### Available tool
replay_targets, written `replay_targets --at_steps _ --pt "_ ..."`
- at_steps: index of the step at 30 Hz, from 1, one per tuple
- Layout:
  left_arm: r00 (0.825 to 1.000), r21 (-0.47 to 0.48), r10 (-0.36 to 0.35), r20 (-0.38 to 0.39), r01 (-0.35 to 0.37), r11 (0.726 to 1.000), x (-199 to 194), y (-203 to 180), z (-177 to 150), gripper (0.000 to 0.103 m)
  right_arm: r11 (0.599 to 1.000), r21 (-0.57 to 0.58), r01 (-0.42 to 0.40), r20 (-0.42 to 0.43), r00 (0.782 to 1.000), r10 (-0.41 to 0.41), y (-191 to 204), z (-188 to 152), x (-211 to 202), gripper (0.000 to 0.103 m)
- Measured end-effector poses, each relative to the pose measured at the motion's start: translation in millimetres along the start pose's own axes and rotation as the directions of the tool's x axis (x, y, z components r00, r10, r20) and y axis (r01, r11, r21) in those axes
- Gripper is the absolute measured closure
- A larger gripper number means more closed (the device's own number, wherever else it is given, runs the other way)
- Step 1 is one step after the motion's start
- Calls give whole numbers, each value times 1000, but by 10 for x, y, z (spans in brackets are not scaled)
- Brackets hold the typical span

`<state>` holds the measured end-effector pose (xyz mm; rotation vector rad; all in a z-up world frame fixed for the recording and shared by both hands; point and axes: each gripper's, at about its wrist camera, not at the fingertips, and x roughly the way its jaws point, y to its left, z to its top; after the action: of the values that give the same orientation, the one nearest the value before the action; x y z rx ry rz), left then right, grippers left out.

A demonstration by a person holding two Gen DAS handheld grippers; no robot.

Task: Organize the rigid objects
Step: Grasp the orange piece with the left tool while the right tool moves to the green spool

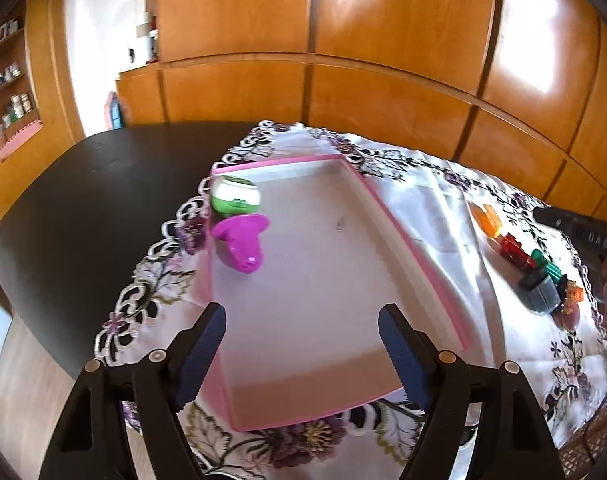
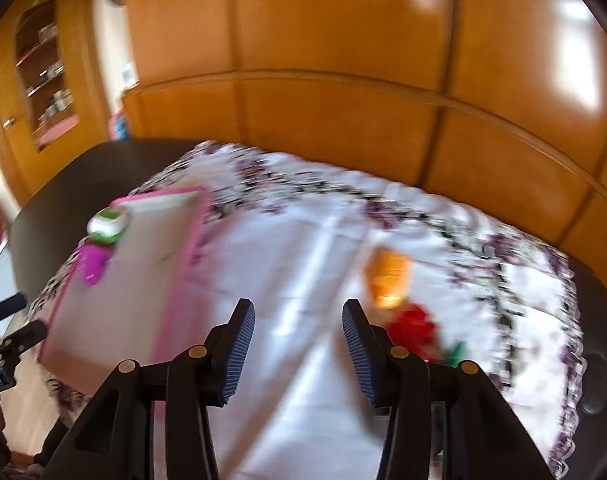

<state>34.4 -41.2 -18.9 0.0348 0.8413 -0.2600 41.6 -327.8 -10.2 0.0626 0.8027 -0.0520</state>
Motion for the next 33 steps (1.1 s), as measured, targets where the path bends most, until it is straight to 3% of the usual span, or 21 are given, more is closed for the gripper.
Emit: replay_targets --at_steps 7,11,14,22,27,33 --pt "999 38 -22 -34 24 999 87 -231 23 24 974 167 149 34 987 -157 -851 -139 -143 56" --pt "998 71 -25 -52 28 997 130 -356 28 24 934 288 210 38 972 -230 -1268 -267 -134 56" --pt "998 100 -26 -65 33 994 176 -476 45 24 893 375 248 -15 965 -262 -1488 -345 -65 56" --pt "992 164 -99 -79 111 980 270 -932 306 24 854 472 217 -3 970 -245 -1693 -380 -147 56" --pt "974 181 -183 -134 206 962 457 -1290 489 26 847 488 209 4 970 -241 -1722 -388 -174 56" --pt "963 236 -217 -163 251 939 741 -1774 680 26 842 504 193 8 973 -229 -1746 -400 -190 56"
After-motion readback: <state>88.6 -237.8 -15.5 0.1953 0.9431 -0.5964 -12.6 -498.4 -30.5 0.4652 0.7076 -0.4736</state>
